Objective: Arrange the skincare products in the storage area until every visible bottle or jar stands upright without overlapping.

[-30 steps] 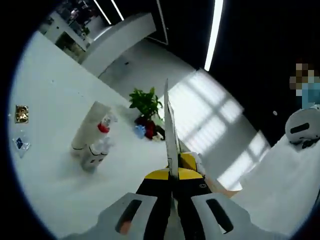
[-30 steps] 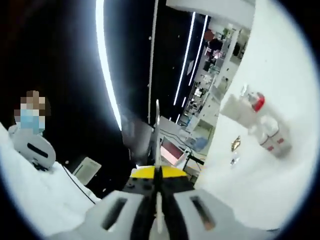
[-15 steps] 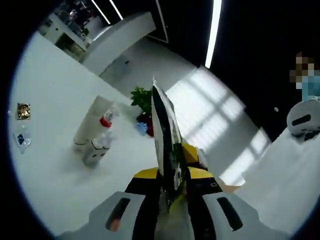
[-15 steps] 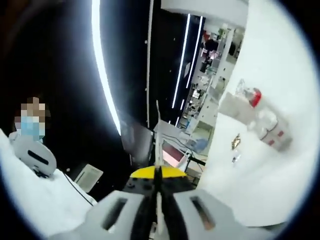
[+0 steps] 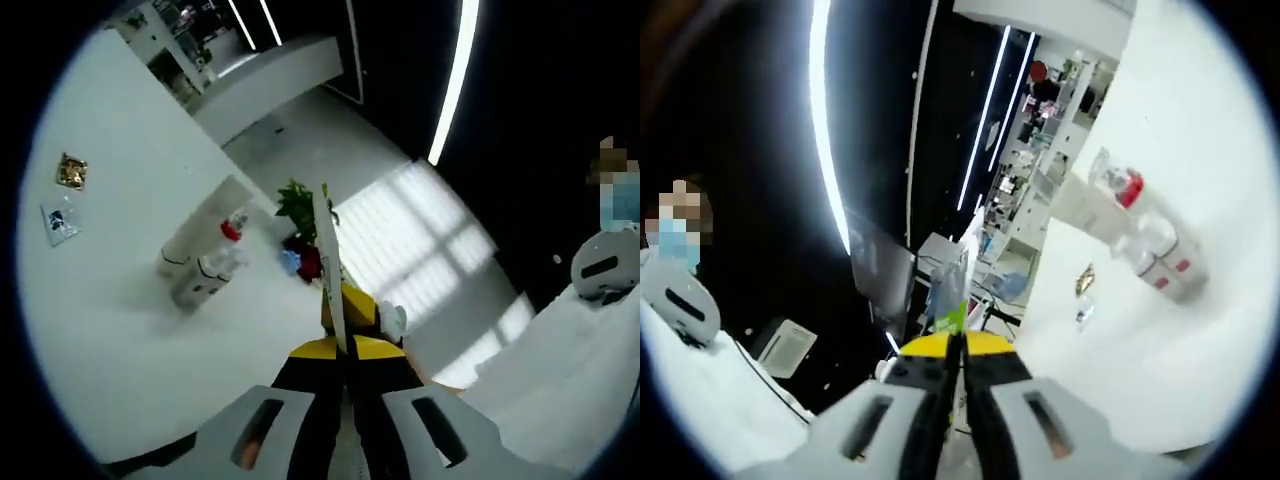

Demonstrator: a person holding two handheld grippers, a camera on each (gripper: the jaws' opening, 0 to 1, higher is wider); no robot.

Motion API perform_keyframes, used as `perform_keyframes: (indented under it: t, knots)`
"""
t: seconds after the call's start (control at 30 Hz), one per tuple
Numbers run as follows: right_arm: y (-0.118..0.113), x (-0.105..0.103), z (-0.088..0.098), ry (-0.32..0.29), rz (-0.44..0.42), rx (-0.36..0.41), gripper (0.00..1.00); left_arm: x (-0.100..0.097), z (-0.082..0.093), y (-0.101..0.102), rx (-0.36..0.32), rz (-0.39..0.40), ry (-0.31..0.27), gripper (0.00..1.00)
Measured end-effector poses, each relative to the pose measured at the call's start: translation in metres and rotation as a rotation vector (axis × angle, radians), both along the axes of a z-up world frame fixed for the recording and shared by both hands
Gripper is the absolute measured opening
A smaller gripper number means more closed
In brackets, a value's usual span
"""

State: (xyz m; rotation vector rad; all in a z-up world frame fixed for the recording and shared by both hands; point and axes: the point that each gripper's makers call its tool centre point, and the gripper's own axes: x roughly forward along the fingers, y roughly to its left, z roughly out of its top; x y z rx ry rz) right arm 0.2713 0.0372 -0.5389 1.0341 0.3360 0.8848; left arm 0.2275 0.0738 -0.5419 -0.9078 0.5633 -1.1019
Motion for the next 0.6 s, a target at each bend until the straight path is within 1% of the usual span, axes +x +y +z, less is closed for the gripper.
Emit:
perform_keyframes:
  t: [0.03,0.1,0.17,0.23,0.27,0.3,0.33,0.4,0.6]
  knots:
    - [0.001,0.001,-0.001,-0.003,-0.002,-0.009,0.06,0.000,0.000,0.001,-0.001,0.006,0.001,0.00]
    - [0.005,0.000,-0.003,-0.024,0.003,-0.052,0.08,0.000,0.000,0.003,-0.001,0.013,0.004,0.00]
    - [0.006,0.000,-0.003,-0.033,0.010,-0.067,0.11,0.001,-0.001,0.004,0.002,0.018,0.006,0.00]
    - [0.008,0.000,-0.003,-0.045,0.015,-0.084,0.17,0.002,-0.003,0.005,0.007,0.025,0.012,0.00]
    - [0.008,0.000,-0.004,-0.052,0.012,-0.098,0.22,0.002,-0.004,0.006,0.008,0.028,0.015,0.00]
    - [0.007,0.002,-0.007,-0.067,-0.002,-0.125,0.26,0.004,-0.005,0.007,0.009,0.034,0.020,0.00]
    - [0.005,0.005,-0.009,-0.070,-0.015,-0.148,0.30,0.006,-0.007,0.007,0.012,0.042,0.032,0.00]
    - [0.005,0.006,-0.011,-0.067,-0.012,-0.158,0.37,0.008,-0.011,0.009,0.020,0.048,0.046,0.00]
    - [0.003,0.010,-0.020,-0.078,-0.021,-0.239,0.45,0.016,-0.020,0.014,0.036,0.072,0.076,0.00]
